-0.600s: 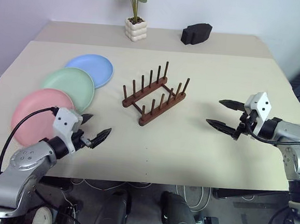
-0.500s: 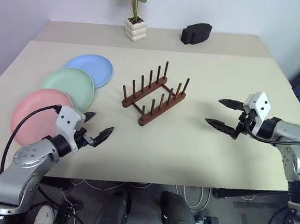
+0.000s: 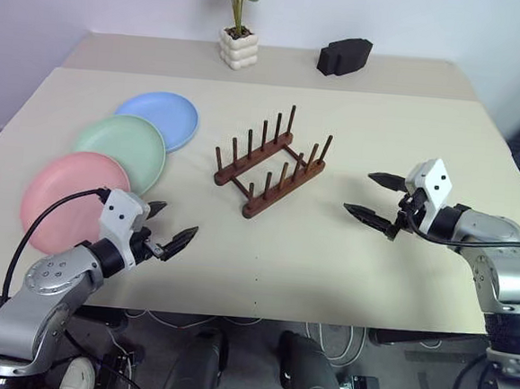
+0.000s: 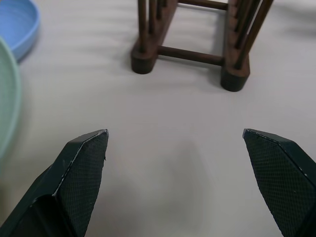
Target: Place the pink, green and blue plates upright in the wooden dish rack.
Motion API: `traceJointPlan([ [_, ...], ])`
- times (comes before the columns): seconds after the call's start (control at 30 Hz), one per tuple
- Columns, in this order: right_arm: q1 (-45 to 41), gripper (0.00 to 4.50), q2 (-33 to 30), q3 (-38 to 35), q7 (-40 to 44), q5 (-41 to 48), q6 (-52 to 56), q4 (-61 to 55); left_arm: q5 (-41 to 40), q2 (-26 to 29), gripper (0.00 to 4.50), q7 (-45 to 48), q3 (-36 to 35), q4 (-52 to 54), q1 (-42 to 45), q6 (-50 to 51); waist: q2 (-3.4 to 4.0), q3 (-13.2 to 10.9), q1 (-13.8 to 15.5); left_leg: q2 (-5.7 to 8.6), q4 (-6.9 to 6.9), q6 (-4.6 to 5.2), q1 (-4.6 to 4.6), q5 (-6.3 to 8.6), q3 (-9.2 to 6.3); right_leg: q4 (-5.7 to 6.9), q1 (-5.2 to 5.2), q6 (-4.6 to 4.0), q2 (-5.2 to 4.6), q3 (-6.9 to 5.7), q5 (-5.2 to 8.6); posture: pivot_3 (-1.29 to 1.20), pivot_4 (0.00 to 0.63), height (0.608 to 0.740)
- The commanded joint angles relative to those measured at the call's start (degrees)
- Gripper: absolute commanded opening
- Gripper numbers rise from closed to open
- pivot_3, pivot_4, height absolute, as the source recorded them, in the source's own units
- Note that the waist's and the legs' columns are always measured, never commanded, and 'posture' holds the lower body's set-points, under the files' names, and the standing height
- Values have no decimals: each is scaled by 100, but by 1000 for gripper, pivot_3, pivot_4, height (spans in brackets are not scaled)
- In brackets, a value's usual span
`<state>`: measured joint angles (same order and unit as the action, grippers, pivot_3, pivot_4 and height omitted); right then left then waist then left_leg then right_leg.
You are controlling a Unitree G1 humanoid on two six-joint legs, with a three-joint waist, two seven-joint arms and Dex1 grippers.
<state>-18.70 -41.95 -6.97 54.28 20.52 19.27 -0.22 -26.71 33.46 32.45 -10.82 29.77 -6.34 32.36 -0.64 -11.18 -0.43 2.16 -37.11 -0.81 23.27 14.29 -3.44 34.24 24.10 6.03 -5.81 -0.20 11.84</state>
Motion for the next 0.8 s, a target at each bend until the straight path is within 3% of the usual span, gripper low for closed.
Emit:
traceJointPlan([
  [0.03,130,4461,5,-212,-18,54,-227,-76,-47,7,4500,10,280,268,136,163,0,0,-2,0,0,0,0,0,0,1,0,0,1,0,0,0,150,738],
  [0.3,428,4461,40,-316,-55,49,-500,-19,562,-176,4500,-26,1385,-313,962,79,1,1,16,2,-5,1,2,-1,3,3,0,2,4,0,-2,0,150,738],
  [0.43,475,4461,235,-234,-197,46,-572,-127,1019,-552,4500,-86,1841,-1331,1585,-264,0,3,5,6,-5,-1,1,-3,10,7,0,2,14,0,-3,0,150,738],
  [0.8,929,4461,512,-218,-643,91,-412,-811,1600,-1145,4500,267,2305,-2953,2142,-1329,20,21,76,3,-8,-5,-1,-5,7,9,-2,4,19,1,-10,0,150,738],
])
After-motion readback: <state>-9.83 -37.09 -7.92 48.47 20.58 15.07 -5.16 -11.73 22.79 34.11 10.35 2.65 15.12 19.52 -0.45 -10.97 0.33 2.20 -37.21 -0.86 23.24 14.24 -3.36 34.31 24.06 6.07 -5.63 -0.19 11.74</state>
